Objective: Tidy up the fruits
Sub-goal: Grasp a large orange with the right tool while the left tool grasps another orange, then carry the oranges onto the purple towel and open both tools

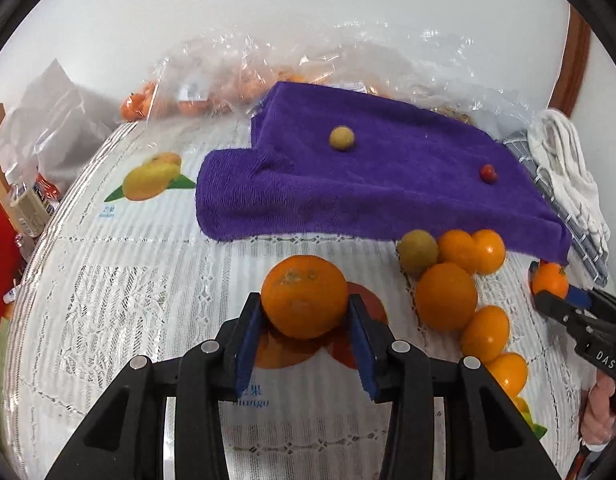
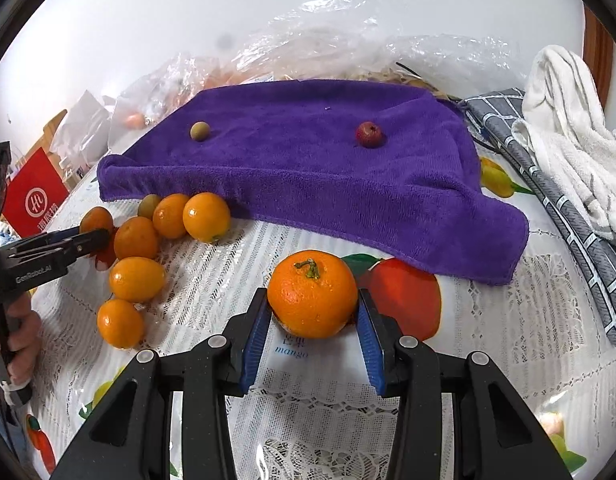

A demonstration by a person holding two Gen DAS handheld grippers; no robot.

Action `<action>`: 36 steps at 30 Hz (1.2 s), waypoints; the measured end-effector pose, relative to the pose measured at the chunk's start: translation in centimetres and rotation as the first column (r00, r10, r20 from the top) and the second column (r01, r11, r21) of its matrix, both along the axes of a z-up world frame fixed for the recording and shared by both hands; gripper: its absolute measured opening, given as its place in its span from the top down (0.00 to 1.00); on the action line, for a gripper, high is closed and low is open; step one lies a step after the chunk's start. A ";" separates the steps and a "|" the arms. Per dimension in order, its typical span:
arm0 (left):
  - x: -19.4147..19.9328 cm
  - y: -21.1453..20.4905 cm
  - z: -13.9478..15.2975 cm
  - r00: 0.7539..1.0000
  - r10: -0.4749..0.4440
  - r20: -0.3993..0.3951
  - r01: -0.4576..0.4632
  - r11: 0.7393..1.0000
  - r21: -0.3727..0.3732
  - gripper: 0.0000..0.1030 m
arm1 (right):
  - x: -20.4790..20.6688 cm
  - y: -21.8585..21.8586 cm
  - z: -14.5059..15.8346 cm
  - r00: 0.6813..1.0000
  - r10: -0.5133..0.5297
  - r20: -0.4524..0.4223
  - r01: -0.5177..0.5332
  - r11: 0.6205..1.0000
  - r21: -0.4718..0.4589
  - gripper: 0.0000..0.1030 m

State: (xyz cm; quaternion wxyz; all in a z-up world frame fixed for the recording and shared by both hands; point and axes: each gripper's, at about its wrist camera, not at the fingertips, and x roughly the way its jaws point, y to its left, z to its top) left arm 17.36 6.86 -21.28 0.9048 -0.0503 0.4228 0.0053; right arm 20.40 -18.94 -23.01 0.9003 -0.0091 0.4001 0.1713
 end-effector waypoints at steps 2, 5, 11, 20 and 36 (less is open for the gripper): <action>0.0 0.0 0.0 1.000 0.004 0.001 -0.004 1.000 -0.009 0.61 | 0.0 0.1 0.0 1.000 -0.002 0.001 0.002 1.000 -0.006 0.59; 0.3 -0.3 -0.1 1.000 0.003 -0.007 -0.003 1.000 0.006 0.60 | 0.2 0.0 -0.1 1.000 -0.003 -0.010 0.003 1.000 0.006 0.58; 0.4 -0.2 -0.2 1.000 -0.003 -0.008 0.003 1.000 0.000 0.59 | 0.2 0.3 -0.2 1.000 -0.001 -0.007 0.001 1.000 -0.019 0.58; -0.9 1.3 0.7 0.996 -0.022 0.090 0.034 0.990 -0.134 0.62 | 0.1 -0.4 0.0 1.000 -0.020 0.004 0.020 1.000 0.017 0.59; -3.4 0.3 5.5 0.967 -0.022 0.255 0.044 0.996 -0.082 0.62 | -0.8 -1.3 3.0 0.990 -0.096 0.101 0.097 0.995 -0.004 0.59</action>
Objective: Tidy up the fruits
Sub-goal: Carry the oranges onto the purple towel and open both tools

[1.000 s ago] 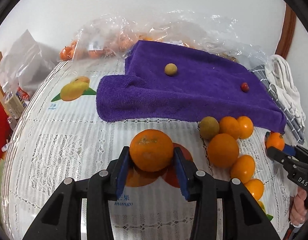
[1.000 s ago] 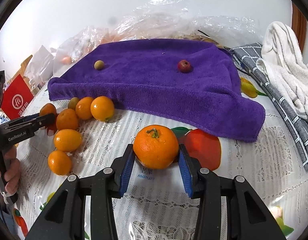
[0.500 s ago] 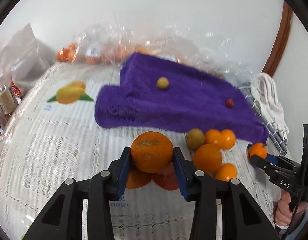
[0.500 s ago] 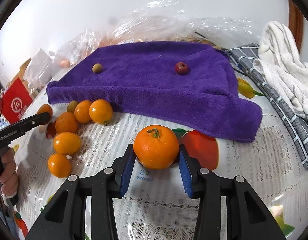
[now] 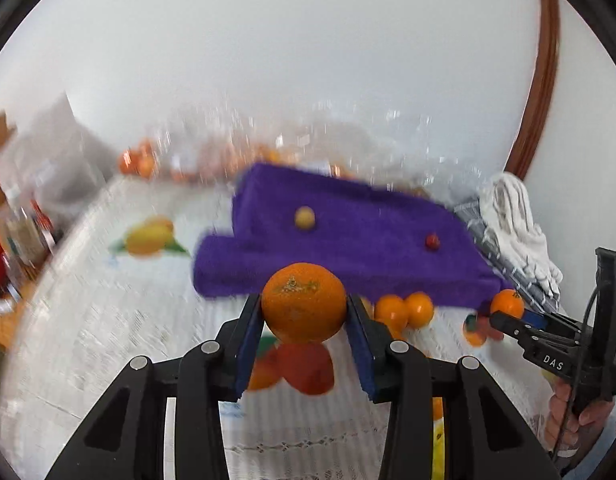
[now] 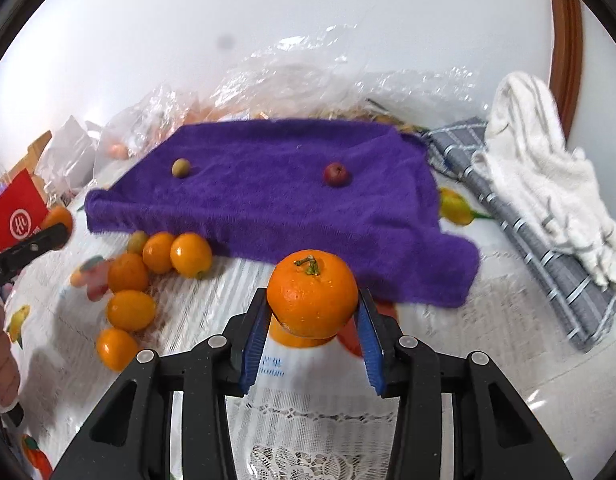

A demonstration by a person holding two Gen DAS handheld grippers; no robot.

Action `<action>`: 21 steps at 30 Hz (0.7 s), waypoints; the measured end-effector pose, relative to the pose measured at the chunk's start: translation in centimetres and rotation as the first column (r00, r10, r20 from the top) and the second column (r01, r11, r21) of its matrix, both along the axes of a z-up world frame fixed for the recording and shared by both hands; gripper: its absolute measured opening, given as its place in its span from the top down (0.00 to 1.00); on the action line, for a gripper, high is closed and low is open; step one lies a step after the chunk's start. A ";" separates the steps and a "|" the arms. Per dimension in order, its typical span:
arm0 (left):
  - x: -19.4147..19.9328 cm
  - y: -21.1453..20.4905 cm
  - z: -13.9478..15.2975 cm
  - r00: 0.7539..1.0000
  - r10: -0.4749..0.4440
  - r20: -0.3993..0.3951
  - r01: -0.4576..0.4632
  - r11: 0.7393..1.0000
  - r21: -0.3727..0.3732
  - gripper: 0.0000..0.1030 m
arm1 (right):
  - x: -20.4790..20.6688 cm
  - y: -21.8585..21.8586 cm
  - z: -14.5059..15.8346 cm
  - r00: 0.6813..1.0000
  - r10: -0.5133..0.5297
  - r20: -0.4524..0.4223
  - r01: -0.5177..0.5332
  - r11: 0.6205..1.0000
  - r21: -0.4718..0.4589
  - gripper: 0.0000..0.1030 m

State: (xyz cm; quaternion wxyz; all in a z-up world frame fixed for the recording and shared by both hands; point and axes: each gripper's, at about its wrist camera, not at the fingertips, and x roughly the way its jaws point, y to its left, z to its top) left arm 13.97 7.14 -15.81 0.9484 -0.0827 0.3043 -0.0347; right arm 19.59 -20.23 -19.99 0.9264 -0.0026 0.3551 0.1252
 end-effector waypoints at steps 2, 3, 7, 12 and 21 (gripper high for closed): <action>0.1 -0.7 2.2 1.000 0.014 0.022 -0.016 0.998 0.068 0.62 | 0.1 -0.1 1.2 1.000 0.002 0.011 -0.002 1.000 0.001 0.59; 0.2 -0.9 3.0 0.999 0.007 0.036 -0.009 0.997 0.073 0.62 | 0.2 0.0 2.1 1.000 0.002 0.025 -0.002 1.000 -0.007 0.59; 1.9 -1.6 5.8 0.996 -0.035 0.083 0.032 0.999 0.040 0.62 | 1.5 0.1 5.3 0.996 -0.019 0.089 0.020 1.000 -0.011 0.59; 6.1 -2.4 6.6 0.992 -0.007 0.122 0.011 0.999 -0.033 0.62 | 3.9 0.3 7.1 0.992 -0.043 0.120 0.037 0.998 0.045 0.59; 9.6 -2.2 1.7 0.996 0.051 0.079 -0.044 0.995 -0.090 0.62 | 7.5 0.8 4.8 0.990 -0.066 0.128 0.062 0.997 0.035 0.59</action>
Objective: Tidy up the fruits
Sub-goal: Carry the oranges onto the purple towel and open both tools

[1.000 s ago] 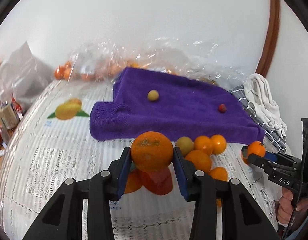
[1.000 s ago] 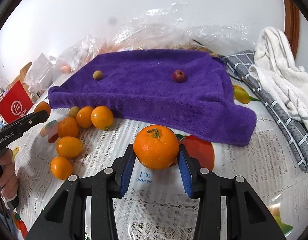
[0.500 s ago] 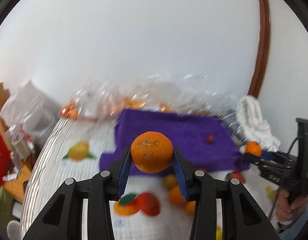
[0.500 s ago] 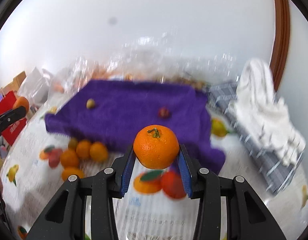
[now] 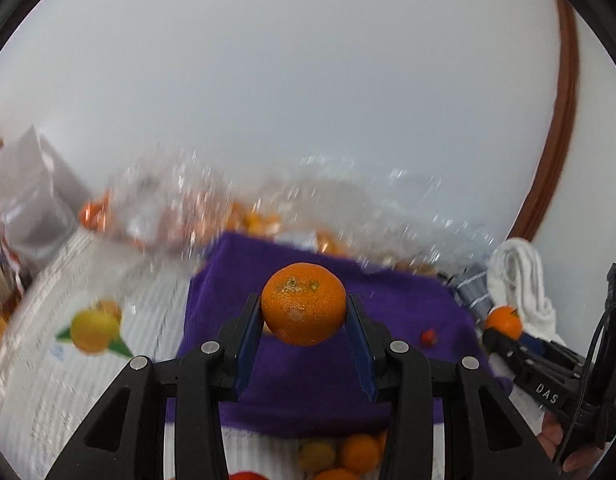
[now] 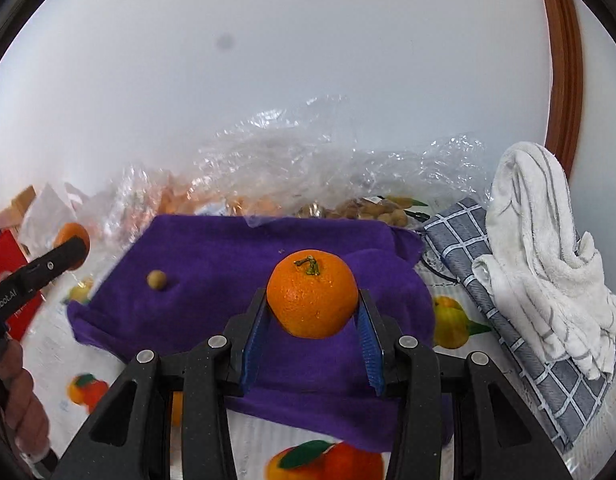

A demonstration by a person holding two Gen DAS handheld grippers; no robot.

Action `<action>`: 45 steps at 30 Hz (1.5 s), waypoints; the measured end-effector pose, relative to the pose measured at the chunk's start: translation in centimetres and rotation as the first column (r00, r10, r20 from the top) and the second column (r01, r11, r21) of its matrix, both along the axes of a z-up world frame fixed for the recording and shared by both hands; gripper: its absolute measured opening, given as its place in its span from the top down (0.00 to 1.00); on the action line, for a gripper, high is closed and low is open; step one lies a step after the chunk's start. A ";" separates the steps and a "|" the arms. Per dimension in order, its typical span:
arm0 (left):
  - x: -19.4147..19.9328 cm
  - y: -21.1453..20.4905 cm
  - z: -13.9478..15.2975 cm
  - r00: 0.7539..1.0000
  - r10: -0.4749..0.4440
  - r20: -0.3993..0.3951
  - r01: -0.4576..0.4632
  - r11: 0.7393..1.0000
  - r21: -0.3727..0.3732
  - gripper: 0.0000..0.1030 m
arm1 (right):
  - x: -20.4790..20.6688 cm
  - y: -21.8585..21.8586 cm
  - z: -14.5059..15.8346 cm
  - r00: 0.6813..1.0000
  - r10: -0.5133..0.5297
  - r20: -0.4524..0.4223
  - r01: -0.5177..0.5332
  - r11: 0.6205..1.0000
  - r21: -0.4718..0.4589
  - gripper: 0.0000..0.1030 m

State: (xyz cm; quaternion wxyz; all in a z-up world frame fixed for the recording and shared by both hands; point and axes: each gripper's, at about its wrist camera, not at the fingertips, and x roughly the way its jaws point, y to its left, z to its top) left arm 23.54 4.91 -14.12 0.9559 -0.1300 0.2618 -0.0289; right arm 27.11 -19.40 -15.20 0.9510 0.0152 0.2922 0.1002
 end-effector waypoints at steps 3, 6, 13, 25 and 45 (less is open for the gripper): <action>0.2 0.1 -1.1 1.000 0.027 -0.007 -0.026 0.999 0.029 0.62 | 0.9 -0.2 -1.2 0.999 -0.007 -0.038 0.006 1.000 -0.018 0.59; 0.5 0.2 -1.7 0.999 0.029 -0.023 -0.028 0.999 0.043 0.62 | 1.3 -0.8 -1.6 0.999 -0.017 -0.050 0.017 1.000 -0.008 0.59; 0.5 0.6 -2.0 0.999 0.038 -0.017 -0.037 0.999 0.028 0.62 | 1.4 -1.5 -2.1 0.998 -0.032 -0.046 0.032 0.999 -0.004 0.59; 1.2 0.3 -3.0 0.997 0.041 -0.058 -0.039 0.998 0.040 0.62 | 2.4 -1.0 -3.8 0.994 -0.025 -0.108 0.025 1.000 0.000 0.59; 2.2 0.3 -4.0 0.991 0.054 -0.124 -0.048 0.998 0.050 0.62 | 3.3 0.1 -5.7 0.984 0.007 -0.176 -0.009 1.000 -0.009 0.59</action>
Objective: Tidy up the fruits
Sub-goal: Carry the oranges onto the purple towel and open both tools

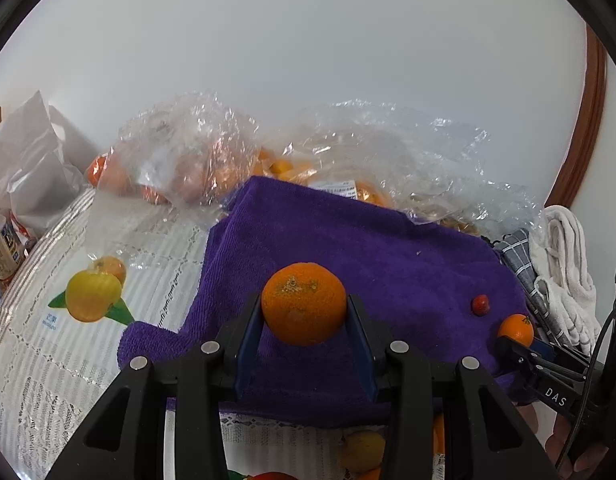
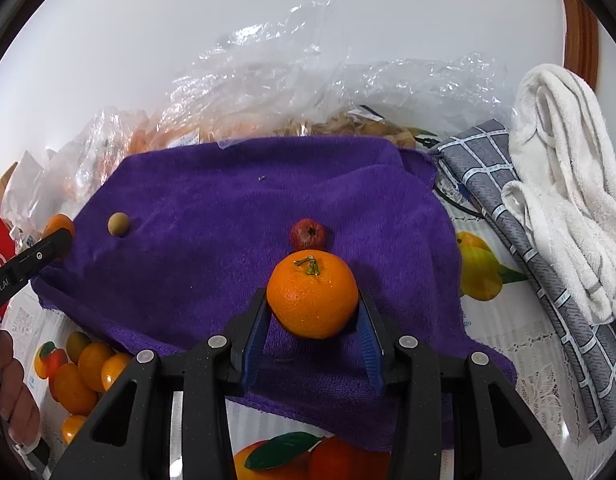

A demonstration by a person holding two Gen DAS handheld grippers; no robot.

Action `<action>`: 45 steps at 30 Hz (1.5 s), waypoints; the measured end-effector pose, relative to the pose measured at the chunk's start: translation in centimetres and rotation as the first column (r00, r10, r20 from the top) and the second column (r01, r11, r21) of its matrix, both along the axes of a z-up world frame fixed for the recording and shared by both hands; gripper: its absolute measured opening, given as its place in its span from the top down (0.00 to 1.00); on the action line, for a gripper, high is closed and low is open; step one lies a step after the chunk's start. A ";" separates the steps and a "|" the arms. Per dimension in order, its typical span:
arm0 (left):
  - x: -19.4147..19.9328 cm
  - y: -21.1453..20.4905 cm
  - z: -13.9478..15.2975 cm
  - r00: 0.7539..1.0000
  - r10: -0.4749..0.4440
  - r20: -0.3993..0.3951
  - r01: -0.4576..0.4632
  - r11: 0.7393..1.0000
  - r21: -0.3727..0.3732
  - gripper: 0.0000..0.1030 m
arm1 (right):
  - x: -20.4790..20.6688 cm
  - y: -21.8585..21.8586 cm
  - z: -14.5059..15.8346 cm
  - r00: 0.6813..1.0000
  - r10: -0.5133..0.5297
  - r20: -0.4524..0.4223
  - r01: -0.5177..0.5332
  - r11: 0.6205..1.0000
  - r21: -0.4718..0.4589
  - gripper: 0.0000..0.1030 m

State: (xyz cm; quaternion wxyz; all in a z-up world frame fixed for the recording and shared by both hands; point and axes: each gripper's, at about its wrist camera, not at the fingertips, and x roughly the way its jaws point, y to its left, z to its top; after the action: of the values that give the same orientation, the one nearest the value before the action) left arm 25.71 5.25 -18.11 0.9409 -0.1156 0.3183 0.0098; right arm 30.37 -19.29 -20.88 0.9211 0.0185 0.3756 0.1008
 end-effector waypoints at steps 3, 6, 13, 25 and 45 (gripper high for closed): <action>0.2 -0.1 -0.2 1.000 -0.003 -0.014 0.003 1.000 0.005 0.62 | -0.1 0.1 0.0 1.000 0.004 0.005 -0.004 1.000 -0.007 0.59; 0.2 -0.3 -0.3 1.000 -0.008 -0.019 0.008 1.000 0.019 0.62 | -0.1 0.2 -0.2 1.000 0.007 -0.001 -0.007 1.000 -0.011 0.59; 0.6 -0.4 -0.8 0.999 -0.009 -0.050 0.010 1.000 0.021 0.62 | -0.2 0.3 -0.2 1.000 0.008 0.000 -0.008 1.000 -0.023 0.59; 0.9 -0.2 -1.0 0.997 -0.002 -0.072 0.004 1.000 0.018 0.62 | -0.7 0.5 0.0 1.000 0.001 0.012 0.000 0.999 -0.049 0.50; 0.2 -0.2 -0.3 1.000 -0.007 -0.031 0.007 1.000 -0.001 0.62 | -4.0 0.4 3.1 0.984 -0.012 0.178 0.019 0.999 -0.040 0.37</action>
State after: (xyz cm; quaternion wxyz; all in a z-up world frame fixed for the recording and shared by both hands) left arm 25.87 5.02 -18.45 0.9359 -0.1146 0.3331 0.0083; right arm 26.34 -18.87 -17.75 0.9519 -0.0070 0.2937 0.0871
